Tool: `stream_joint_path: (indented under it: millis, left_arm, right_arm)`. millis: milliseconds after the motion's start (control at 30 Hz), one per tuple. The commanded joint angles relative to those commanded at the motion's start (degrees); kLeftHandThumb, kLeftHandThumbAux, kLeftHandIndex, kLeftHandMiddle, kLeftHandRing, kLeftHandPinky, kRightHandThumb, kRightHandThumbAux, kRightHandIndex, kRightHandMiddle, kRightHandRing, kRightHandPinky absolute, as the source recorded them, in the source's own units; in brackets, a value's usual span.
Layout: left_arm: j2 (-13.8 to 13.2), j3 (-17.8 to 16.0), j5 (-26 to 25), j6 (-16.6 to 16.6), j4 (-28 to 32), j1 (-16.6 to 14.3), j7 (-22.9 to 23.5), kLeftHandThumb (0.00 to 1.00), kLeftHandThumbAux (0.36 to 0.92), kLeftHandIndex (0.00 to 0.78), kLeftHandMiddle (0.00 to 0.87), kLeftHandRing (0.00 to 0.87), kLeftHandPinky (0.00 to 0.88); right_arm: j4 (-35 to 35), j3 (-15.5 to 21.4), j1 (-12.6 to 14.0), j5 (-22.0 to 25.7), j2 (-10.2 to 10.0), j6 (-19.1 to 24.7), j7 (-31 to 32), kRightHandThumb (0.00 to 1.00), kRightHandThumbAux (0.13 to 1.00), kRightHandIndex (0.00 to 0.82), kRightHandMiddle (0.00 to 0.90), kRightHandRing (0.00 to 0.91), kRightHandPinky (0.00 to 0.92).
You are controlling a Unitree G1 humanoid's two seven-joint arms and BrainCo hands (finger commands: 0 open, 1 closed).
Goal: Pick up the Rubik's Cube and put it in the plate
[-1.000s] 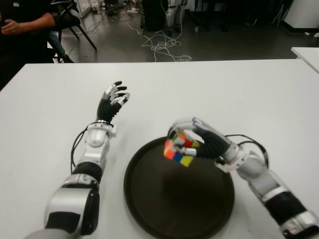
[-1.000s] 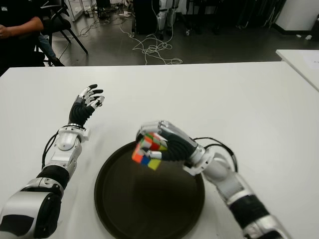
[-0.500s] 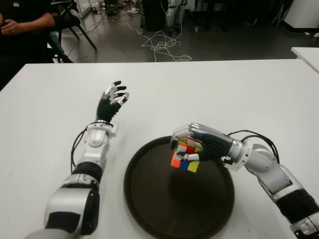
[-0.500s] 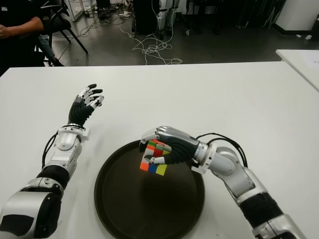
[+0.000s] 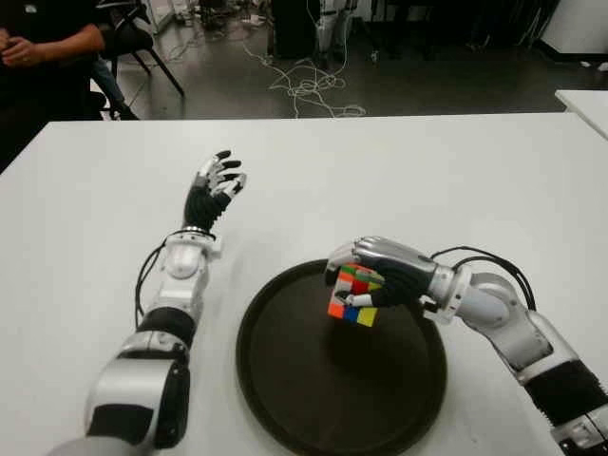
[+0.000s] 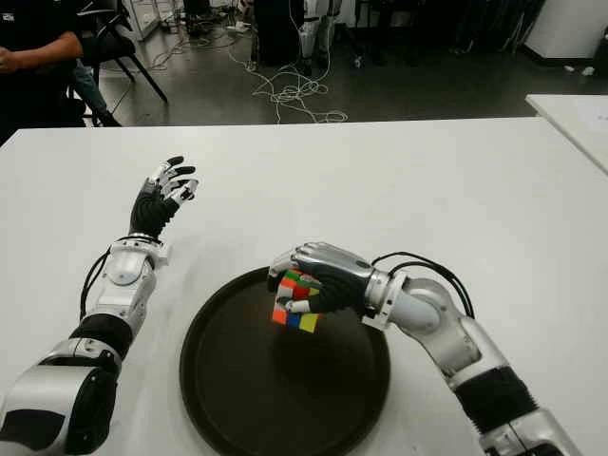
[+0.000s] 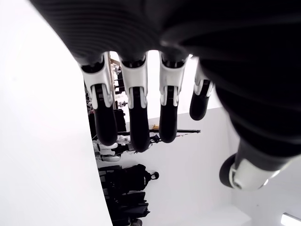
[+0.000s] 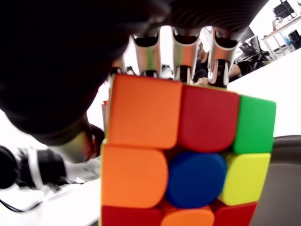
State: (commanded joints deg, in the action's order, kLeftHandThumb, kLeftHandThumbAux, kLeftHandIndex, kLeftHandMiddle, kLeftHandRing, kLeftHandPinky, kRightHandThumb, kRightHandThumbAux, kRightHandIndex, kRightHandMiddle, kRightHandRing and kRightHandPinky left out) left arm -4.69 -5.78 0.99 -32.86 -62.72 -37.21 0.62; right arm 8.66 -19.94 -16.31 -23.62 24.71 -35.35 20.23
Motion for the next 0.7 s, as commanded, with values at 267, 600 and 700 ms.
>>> stream_joint_path:
  millis: [267,600,700]
  left_arm:
    - [0.21,0.16,0.17,-0.22,0.49,0.23,-0.32,0.118,0.611,0.164,0.245,0.267,0.306]
    - [0.62,0.47,0.46,0.2,1.28,0.44,-0.9,0.112,0.614,0.163,0.247,0.265,0.304]
    - [0.76,0.54,0.51,0.25,1.4,0.48,-1.13,0.116,0.615,0.161,0.244,0.264,0.304]
  right_arm:
    - [0.95,-0.9,-0.85,-10.89,0.59,-2.01,-7.31,0.687,0.732,0.428,0.62,0.611,0.562]
    - [2.29,-1.97,-1.65,-15.03,0.97,-3.12,-10.23,0.685,0.734,0.427,0.609,0.6,0.546]
    - [2.85,-2.36,-1.82,-14.88,1.04,-3.42,-10.3,0.684,0.734,0.427,0.611,0.601,0.547]
